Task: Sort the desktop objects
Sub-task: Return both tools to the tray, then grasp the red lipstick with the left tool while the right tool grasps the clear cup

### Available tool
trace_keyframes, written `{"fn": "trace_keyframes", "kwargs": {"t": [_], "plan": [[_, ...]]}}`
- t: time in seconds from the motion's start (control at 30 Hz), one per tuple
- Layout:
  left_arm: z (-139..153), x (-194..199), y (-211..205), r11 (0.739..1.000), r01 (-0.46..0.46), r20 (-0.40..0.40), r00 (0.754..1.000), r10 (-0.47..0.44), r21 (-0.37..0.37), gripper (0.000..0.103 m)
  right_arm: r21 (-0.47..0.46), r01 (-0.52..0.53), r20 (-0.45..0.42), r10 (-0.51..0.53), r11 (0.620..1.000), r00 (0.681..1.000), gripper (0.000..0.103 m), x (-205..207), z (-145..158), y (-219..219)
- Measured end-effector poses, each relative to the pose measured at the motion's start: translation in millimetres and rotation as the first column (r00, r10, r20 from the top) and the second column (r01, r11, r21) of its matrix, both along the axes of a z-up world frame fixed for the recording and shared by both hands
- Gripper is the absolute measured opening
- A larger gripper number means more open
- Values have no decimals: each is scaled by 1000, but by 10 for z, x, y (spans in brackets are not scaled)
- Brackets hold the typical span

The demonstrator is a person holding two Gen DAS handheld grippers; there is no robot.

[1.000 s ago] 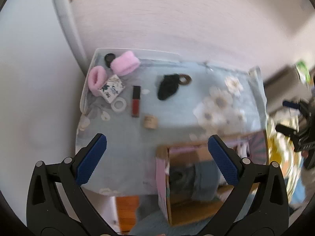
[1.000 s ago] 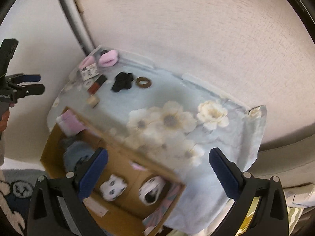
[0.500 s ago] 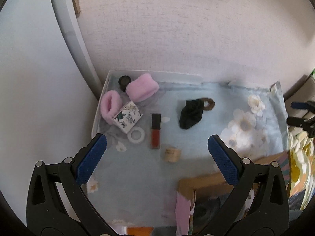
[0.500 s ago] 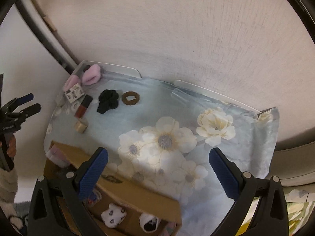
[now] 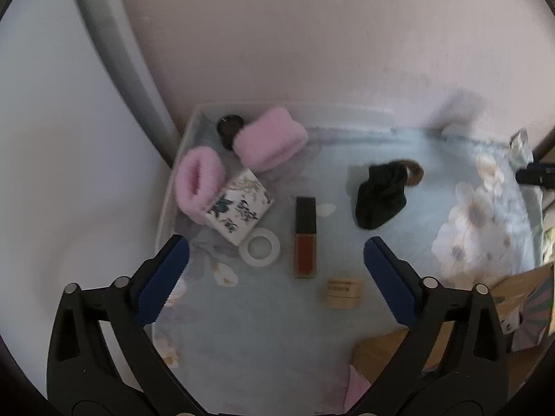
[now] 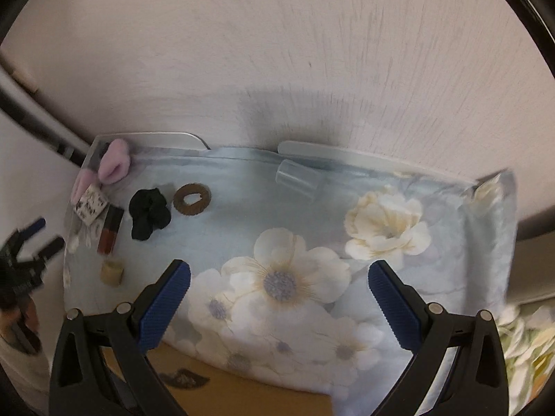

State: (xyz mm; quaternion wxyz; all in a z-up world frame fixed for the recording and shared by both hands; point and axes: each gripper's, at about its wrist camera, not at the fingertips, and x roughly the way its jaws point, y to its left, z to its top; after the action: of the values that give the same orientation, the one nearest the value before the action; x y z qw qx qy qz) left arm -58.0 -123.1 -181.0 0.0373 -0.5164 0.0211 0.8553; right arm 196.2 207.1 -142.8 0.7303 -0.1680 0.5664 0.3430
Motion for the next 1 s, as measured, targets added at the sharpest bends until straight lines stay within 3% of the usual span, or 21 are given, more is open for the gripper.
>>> {"fn": "trace_keyframes", "kwargs": {"t": [0.43, 0.87, 1.0], "plan": [[-388, -371, 312, 995, 100, 81, 992, -100, 2, 81, -26, 148, -33, -148, 989, 988, 103, 221, -317, 155], [-641, -409, 257, 994, 102, 101, 989, -104, 23, 73, -41, 300, 46, -298, 953, 953, 102, 461, -573, 457], [-701, -400, 273, 993, 116, 109, 987, -116, 13, 61, -55, 325, 70, -321, 944, 945, 97, 481, -651, 490]]}}
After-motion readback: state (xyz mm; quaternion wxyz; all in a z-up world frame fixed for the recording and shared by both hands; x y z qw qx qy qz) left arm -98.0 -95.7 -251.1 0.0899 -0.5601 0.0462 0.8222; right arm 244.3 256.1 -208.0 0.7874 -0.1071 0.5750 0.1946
